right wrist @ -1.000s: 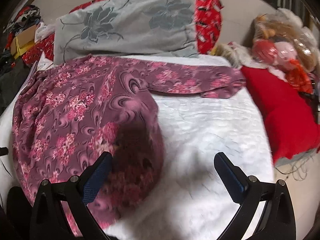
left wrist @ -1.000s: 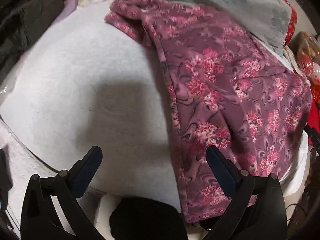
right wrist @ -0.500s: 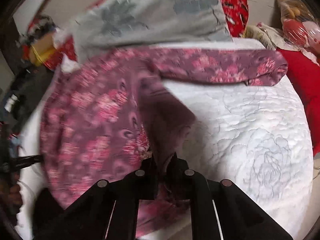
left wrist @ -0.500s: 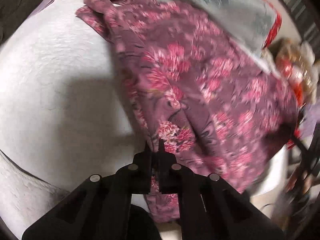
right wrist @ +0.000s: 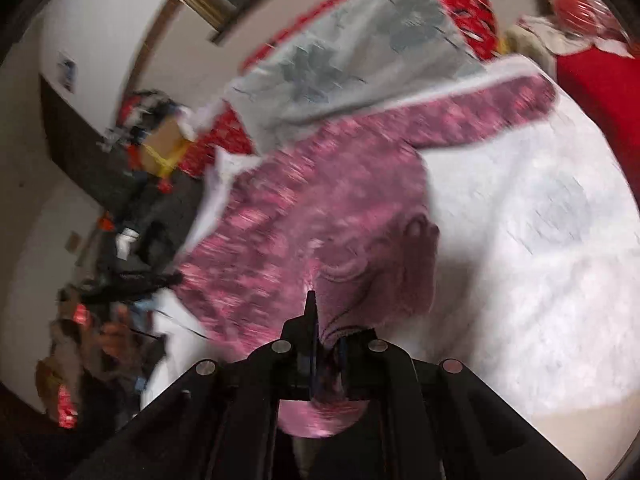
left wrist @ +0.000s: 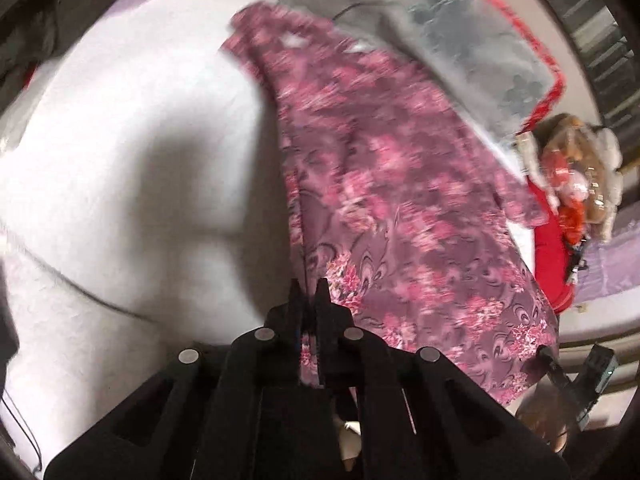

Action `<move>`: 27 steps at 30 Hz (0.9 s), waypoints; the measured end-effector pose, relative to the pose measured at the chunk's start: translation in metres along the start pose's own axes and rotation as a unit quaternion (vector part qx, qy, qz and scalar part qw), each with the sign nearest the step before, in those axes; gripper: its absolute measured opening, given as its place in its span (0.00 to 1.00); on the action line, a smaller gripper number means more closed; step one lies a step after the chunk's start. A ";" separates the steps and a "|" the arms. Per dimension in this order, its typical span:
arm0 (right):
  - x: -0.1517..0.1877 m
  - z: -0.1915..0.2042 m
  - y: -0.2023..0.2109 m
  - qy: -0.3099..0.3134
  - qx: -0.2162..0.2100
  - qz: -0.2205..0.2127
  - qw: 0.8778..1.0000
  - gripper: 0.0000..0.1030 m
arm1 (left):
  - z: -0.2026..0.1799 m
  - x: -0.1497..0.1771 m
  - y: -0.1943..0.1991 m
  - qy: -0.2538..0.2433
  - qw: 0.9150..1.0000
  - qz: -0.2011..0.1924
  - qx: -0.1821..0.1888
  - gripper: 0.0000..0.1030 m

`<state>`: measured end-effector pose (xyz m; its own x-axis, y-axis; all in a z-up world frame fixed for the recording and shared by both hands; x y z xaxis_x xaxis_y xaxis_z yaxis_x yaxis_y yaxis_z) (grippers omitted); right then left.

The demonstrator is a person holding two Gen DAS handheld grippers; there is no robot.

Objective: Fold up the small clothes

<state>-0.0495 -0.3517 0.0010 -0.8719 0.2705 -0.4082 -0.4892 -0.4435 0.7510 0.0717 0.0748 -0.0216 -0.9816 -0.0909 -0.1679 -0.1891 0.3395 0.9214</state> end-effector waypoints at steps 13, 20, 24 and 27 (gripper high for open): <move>0.004 -0.046 -0.048 -0.056 0.044 0.043 0.997 0.07 | -0.011 0.045 -0.074 -0.066 0.993 0.088 0.039 0.02; -0.010 -0.013 0.019 -0.040 -0.057 -0.033 0.997 0.07 | -0.015 0.027 0.016 -0.024 0.992 0.021 0.124 0.02; -0.011 -0.010 0.024 -0.027 -0.047 -0.039 0.998 0.07 | -0.007 0.023 0.034 -0.021 0.997 0.014 0.067 0.02; 0.007 -0.036 -0.012 -0.045 0.015 0.015 0.999 0.07 | 0.015 0.032 -0.008 0.009 0.998 0.060 0.015 0.03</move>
Point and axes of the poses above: each gripper's, at about its wrist camera, not at the fingertips, and y roughly against the way its jaws point, z to its left, x to its underside, the point moved 2 cm from there along -y, roughly the way its jaws point, and after that the axes turned 4 degrees about z, right-handed, at the moved point
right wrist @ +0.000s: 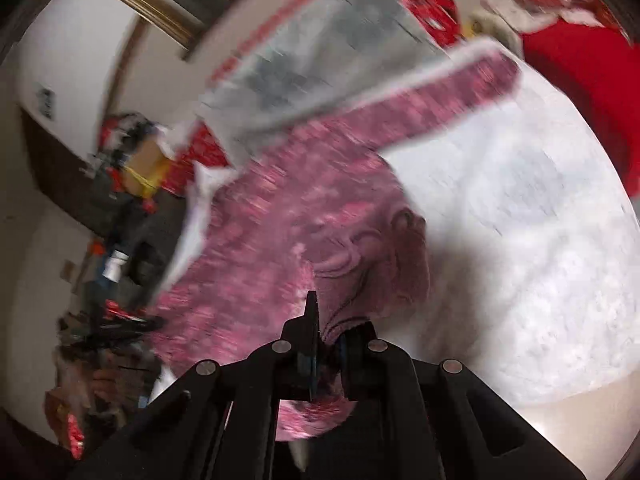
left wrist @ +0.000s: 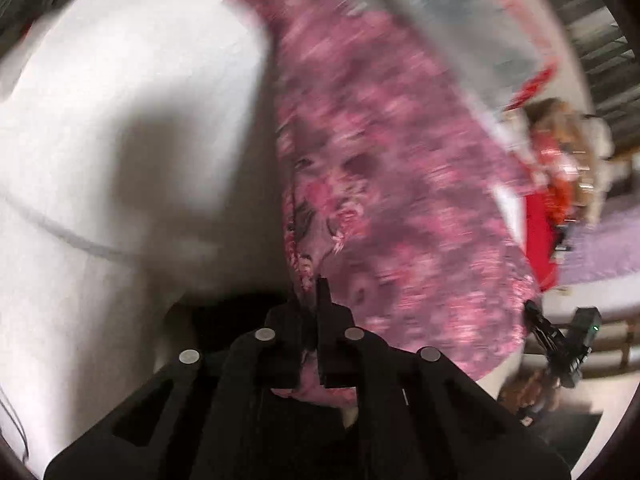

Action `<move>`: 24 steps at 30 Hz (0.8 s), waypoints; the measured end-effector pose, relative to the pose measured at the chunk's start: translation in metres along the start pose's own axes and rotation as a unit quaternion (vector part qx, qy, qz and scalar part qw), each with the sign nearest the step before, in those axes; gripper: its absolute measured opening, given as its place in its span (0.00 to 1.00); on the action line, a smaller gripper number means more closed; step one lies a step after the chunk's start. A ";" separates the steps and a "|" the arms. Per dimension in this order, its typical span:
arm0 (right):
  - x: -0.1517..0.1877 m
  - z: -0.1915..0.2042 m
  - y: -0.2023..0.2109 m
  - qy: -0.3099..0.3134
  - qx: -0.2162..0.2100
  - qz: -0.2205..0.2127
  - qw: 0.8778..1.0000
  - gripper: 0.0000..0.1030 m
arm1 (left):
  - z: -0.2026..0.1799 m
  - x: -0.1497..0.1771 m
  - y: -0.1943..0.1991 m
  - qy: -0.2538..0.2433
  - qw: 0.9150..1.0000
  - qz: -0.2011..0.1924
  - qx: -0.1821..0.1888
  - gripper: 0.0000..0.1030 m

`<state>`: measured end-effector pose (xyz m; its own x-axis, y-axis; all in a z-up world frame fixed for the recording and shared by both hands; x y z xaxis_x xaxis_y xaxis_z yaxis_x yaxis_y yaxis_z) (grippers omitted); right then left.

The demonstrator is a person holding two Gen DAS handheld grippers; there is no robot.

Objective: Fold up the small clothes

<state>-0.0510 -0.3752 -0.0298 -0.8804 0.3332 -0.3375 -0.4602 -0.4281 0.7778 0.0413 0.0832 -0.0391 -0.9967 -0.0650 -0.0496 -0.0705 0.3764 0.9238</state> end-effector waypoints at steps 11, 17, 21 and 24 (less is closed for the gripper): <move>-0.050 -0.003 -0.016 0.027 0.080 -0.043 0.995 0.18 | -0.025 -0.036 0.020 -0.039 0.995 -0.088 -0.030 0.56; -0.077 -0.010 -0.106 0.040 0.104 0.017 0.994 0.23 | -0.074 -0.097 -0.045 -0.070 0.991 -0.087 -0.078 0.62; -0.116 -0.035 -0.076 -0.024 0.048 -0.052 0.997 0.19 | -0.078 -0.113 -0.078 -0.058 0.994 -0.044 -0.082 0.62; -0.166 -0.088 -0.028 -0.134 0.031 -0.162 0.977 0.52 | -0.080 -0.122 -0.085 -0.061 0.994 -0.044 -0.080 0.62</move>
Point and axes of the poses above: each gripper's, at about its wrist camera, not at the fingertips, and y roughly against the way its jaws point, z to its left, x to its underside, the point moved 2 cm from there along -y, roughly the way its jaws point, and after that the axes turned 4 degrees about z, right-handed, at the moved point
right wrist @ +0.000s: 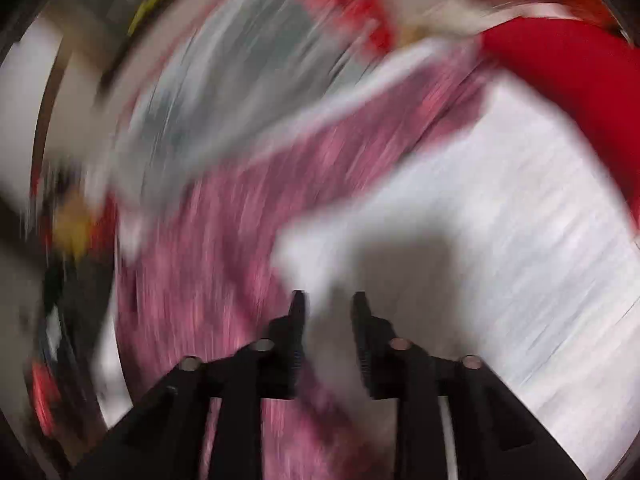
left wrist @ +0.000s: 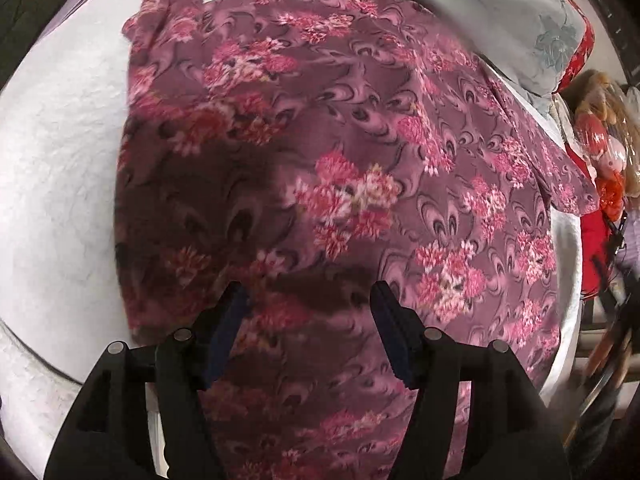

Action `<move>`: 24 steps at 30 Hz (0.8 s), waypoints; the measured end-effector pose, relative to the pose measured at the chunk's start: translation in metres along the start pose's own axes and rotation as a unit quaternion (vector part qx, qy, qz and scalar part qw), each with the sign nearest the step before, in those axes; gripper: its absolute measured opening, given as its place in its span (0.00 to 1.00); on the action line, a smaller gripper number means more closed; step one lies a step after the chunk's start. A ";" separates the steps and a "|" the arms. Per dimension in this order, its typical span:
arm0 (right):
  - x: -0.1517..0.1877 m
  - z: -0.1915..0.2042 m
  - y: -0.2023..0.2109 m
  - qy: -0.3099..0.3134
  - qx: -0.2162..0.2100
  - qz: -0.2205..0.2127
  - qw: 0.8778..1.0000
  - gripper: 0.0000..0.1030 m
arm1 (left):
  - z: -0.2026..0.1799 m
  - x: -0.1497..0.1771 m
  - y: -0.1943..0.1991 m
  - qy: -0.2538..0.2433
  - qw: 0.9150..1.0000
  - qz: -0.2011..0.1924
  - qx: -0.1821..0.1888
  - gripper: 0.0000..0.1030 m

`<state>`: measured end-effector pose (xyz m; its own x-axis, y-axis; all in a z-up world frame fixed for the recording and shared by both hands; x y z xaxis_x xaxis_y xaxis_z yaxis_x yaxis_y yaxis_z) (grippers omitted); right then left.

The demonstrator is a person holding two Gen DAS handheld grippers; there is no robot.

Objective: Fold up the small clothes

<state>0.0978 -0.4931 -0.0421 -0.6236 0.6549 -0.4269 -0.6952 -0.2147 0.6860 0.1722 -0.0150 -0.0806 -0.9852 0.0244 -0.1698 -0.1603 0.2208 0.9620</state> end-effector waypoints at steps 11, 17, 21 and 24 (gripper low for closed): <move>-0.123 -0.061 -0.064 -0.208 -0.054 -0.023 0.976 0.12 | -0.025 -0.043 0.026 0.003 0.997 -0.041 0.069 0.62; -0.159 -0.027 -0.022 -0.038 0.014 -0.136 0.990 0.19 | -0.025 -0.088 0.025 0.024 0.995 -0.079 0.061 0.63; -0.133 -0.102 -0.063 -0.147 0.101 0.004 0.984 0.26 | -0.018 -0.097 -0.012 0.059 0.995 -0.033 0.076 0.63; -0.126 -0.141 -0.036 -0.226 0.053 -0.083 0.969 0.41 | -0.021 -0.097 -0.011 0.044 0.996 -0.053 0.062 0.64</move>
Point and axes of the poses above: each gripper's, at about its wrist camera, not at the fingertips, and y roughly against the way its jaws point, z to its left, x to its underside, the point moved 2 cm from there along -y, roughly the way its jaws point, and after that the axes turned 4 degrees about z, right-handed, at the moved point
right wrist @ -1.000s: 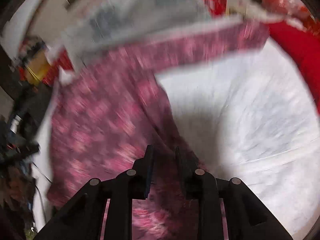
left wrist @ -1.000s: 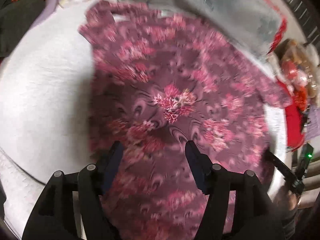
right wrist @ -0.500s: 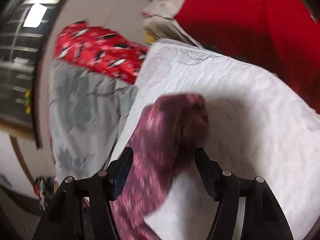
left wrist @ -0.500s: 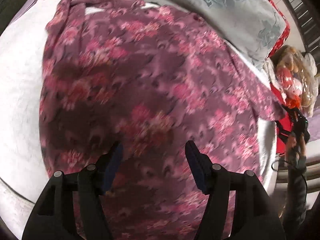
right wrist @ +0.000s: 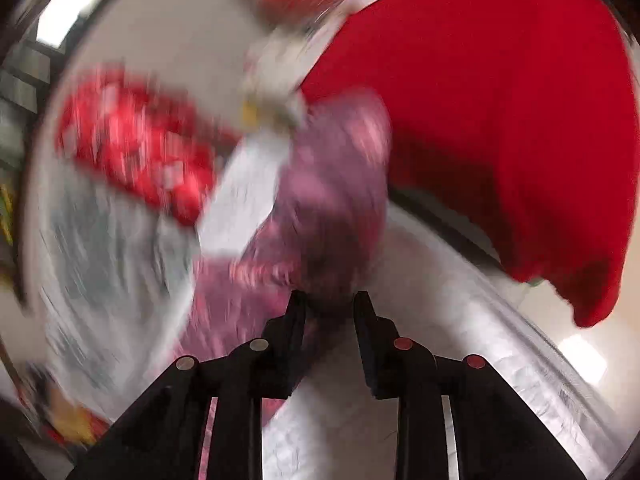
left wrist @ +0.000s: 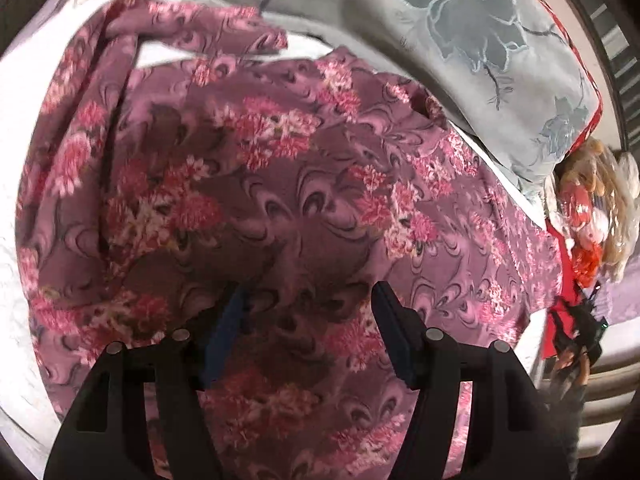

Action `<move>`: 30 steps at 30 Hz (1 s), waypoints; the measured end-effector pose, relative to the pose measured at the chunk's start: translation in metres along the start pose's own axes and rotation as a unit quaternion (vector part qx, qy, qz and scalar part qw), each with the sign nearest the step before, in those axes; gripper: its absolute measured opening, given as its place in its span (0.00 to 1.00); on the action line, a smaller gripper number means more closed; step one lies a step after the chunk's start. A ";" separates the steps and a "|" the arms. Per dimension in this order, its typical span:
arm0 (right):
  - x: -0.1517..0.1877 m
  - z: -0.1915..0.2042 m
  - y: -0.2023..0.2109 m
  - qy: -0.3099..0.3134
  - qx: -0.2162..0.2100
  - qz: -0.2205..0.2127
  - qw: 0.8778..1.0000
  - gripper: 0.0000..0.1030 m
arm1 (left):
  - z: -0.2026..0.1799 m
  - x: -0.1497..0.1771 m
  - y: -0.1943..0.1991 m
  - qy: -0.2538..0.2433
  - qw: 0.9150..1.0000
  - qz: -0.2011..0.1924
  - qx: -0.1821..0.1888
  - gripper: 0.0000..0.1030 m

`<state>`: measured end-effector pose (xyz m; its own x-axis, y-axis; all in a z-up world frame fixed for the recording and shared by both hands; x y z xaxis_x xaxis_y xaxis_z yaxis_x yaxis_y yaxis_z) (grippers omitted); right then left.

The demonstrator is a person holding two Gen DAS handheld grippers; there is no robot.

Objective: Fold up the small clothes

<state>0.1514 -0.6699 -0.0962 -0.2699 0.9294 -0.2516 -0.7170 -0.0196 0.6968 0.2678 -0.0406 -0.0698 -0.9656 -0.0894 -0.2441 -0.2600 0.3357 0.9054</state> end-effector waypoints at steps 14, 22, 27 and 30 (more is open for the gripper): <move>-0.035 -0.021 -0.060 -0.117 -0.002 0.000 0.993 0.68 | -0.015 -0.025 0.001 0.020 0.999 -0.029 0.035 0.68; -0.049 0.025 -0.004 0.010 0.014 -0.116 0.993 0.07 | -0.012 -0.038 -0.001 0.032 0.997 -0.070 0.020 0.68; -0.025 0.077 0.009 0.096 0.024 -0.110 0.989 0.07 | 0.014 -0.030 -0.010 0.039 0.995 -0.095 0.003 0.68; 0.002 0.117 0.009 0.148 0.006 -0.089 0.985 0.07 | 0.016 -0.031 -0.002 0.024 0.995 -0.101 0.012 0.68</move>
<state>0.2196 -0.6253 -0.0116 -0.3180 0.7690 -0.5545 -0.7622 0.1404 0.6319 0.2980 -0.0232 -0.0698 -0.8932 -0.2016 -0.4020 -0.4484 0.3290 0.8311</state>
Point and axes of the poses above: each gripper's, at about its wrist camera, not at the fingertips, and y roughly against the way its jaws point, z to its left, x to its underside, the point moved 2 cm from there along -y, roughly the way its jaws point, and after that the axes turned 4 degrees about z, right-handed, at the moved point
